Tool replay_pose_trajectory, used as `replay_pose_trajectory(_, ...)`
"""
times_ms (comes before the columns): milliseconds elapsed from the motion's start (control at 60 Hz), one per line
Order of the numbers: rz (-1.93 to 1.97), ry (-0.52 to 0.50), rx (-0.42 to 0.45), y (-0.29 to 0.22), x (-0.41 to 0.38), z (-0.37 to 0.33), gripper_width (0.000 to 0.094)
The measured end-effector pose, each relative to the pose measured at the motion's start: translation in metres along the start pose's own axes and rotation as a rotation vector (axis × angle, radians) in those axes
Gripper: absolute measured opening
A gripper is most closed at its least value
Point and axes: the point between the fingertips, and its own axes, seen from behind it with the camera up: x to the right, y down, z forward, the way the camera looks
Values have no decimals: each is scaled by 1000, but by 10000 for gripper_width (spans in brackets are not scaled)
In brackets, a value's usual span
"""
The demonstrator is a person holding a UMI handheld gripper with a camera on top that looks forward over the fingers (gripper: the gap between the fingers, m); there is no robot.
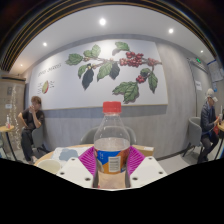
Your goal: Pour water
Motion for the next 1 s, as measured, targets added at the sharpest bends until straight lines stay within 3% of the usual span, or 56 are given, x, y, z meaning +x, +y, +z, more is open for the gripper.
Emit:
replay_pose_trajectory(150,45,-29,8,-27,22,-19,360)
replay_pose_trajectory(317,-22,-45,43,-17,-2,-15,366)
replay_pose_trajectory(550,-53,-55,21,-19,3,-17,400)
replay_pose_trajectory(683,-75,-63,7,-21,2,-22,545)
replay_pose_trajectory(717,-90,-63,-17,-14,2,-20,624)
replay_pose_trajectory(783,-113,-72,-73,-7,4,-27,869)
replay_pose_trajectory(817,-115,-67,-79,-7,6,-30,829)
replay_pose_trajectory(1000,-171,-26,-99,-2,24,-80,861)
